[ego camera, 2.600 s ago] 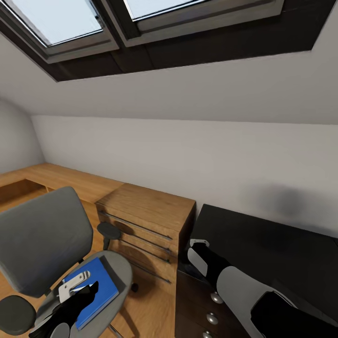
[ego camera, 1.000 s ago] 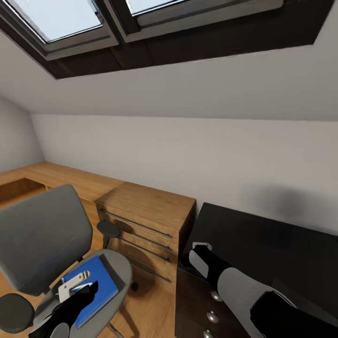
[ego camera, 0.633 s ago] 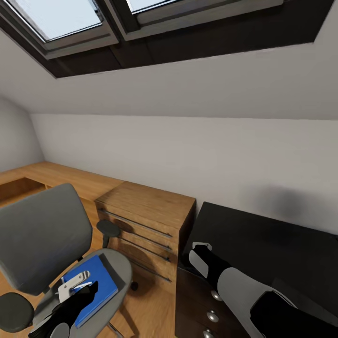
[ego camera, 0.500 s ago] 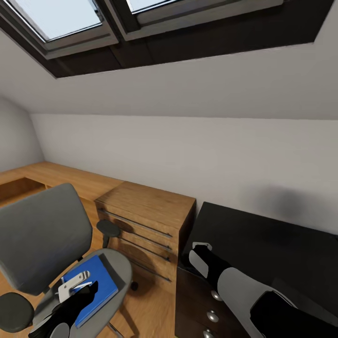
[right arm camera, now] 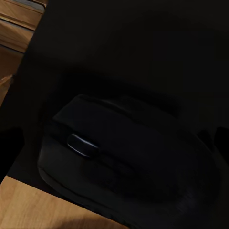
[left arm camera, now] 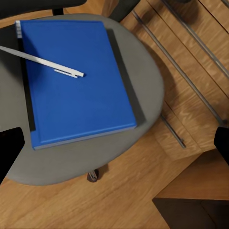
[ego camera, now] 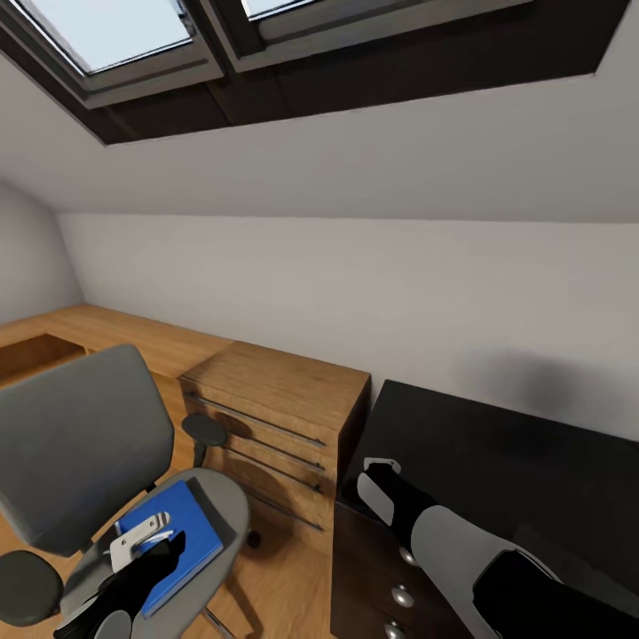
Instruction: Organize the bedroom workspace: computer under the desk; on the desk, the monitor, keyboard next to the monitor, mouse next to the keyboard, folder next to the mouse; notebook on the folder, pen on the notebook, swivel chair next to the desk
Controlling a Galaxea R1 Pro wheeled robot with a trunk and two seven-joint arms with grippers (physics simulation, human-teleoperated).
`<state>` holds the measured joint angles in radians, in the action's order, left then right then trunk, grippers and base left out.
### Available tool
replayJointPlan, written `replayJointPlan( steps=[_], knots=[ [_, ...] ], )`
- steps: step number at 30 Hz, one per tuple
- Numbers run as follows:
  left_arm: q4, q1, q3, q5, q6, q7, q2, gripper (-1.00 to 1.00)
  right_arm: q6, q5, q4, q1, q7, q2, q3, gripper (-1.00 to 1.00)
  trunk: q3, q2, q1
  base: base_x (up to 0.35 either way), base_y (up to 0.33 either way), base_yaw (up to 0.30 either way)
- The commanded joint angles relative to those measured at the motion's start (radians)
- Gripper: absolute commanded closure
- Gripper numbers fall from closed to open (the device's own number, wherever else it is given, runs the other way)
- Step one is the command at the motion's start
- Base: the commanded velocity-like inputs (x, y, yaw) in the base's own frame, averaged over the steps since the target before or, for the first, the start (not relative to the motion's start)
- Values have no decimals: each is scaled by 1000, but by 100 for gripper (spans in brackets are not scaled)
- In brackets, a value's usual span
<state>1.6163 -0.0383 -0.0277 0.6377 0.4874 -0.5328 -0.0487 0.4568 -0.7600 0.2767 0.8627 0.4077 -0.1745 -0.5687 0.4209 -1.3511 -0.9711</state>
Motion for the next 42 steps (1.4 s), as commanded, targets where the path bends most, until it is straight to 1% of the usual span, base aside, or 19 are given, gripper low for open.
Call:
replayJointPlan(
  steps=[1, 4, 16, 17, 40, 42],
  knots=[
    [2, 0, 0, 10, 2, -7, 0, -100, 3, -7, 1, 1, 6, 0, -7, -100, 4, -8, -4, 0, 0, 0],
    [2, 0, 0, 10, 2, -7, 0, -100, 3, -7, 1, 1, 6, 0, -7, -100, 14, -29, -16, 0, 0, 0],
    [2, 0, -1, 10, 2, -7, 0, -100, 3, -5, 2, 1, 6, 0, -7, -100, 14, -29, -16, 0, 0, 0],
    [2, 0, -1, 10, 2, -7, 0, -100, 3, -5, 2, 1, 7, 0, -7, 100, 14, -29, -16, 0, 0, 0],
    [2, 0, -3, 10, 2, -6, 0, -100, -3, -4, 10, 1, 5, 0, -8, 100, 14, -29, -16, 0, 0, 0],
    [2, 0, -3, 10, 2, -6, 0, -100, -22, -2, 12, 1, 4, 0, -7, 100, 14, -29, -16, 0, 0, 0]
  ],
)
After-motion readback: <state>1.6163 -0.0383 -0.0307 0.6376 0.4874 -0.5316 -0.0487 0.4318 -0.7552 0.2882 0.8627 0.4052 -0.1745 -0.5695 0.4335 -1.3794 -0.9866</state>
